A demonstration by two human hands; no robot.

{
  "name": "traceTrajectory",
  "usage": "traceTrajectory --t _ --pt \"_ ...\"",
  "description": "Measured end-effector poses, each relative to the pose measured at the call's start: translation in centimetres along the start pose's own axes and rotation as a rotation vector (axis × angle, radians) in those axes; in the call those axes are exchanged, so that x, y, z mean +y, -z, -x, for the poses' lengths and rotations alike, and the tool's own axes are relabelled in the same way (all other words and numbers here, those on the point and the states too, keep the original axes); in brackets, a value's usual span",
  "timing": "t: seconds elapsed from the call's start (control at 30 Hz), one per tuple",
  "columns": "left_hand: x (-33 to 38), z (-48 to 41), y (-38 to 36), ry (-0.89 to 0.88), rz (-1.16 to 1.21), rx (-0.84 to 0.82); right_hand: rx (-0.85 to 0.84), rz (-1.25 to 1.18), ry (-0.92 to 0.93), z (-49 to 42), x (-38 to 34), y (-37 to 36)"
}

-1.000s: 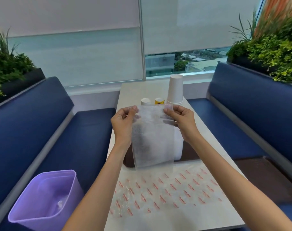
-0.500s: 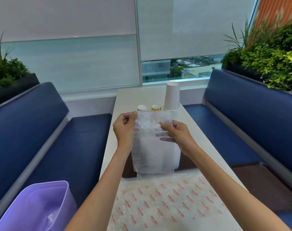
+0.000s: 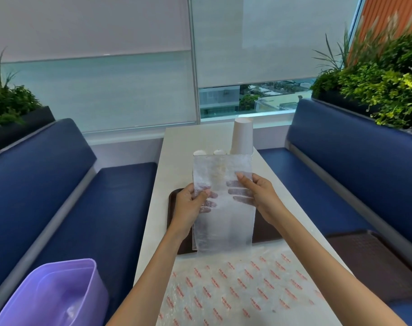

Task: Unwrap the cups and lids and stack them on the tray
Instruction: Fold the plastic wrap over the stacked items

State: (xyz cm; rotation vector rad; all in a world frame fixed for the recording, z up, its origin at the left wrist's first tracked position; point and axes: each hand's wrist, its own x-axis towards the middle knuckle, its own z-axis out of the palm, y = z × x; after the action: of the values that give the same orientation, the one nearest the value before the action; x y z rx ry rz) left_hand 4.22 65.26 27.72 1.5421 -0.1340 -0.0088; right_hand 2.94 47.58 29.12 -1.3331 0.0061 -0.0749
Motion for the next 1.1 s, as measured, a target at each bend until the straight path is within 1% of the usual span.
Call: traceTrajectory --t 0.07,0.13,0.37,0.57,0.63,0.73,0.8,0.93,1.0,1.1 --pt "-0.2 -0.1 -0.1 0.011 0.032 0.001 -0.068 0.02 -0.05 0.2 0.4 0.7" --pt "-0.3 -0.2 0.0 0.018 0.061 -0.001 -0.098 0.013 -0.098 0.5 0.8 1.3" --pt "-1.1 -0.1 -0.4 0.039 0.079 -0.041 -0.043 -0.023 -0.144 0.8 1.8 2.1" --pt "-1.5 0.0 0.1 0.032 -0.008 -0.135 -0.015 -0.023 -0.154 0.7 2.1 2.6" --pt "-1.3 0.1 0.2 0.035 -0.027 -0.156 -0.032 -0.02 -0.162 0.6 2.2 2.8" --pt "-1.4 0.0 0.3 0.024 -0.063 -0.165 -0.101 -0.064 -0.179 0.7 2.0 3.0" --pt "-1.7 -0.1 0.4 0.041 -0.022 -0.172 -0.137 -0.073 -0.169 0.9 1.7 3.0" --pt "-1.6 0.1 0.4 0.045 0.098 -0.162 -0.076 -0.044 -0.151 1.1 1.7 2.8" --pt "-1.5 0.0 0.6 0.055 0.135 -0.152 -0.074 -0.084 -0.199 1.0 2.0 2.8" --pt "-1.7 -0.2 1.0 0.055 0.17 -0.162 -0.086 -0.105 -0.387 1.2 2.5 2.9"
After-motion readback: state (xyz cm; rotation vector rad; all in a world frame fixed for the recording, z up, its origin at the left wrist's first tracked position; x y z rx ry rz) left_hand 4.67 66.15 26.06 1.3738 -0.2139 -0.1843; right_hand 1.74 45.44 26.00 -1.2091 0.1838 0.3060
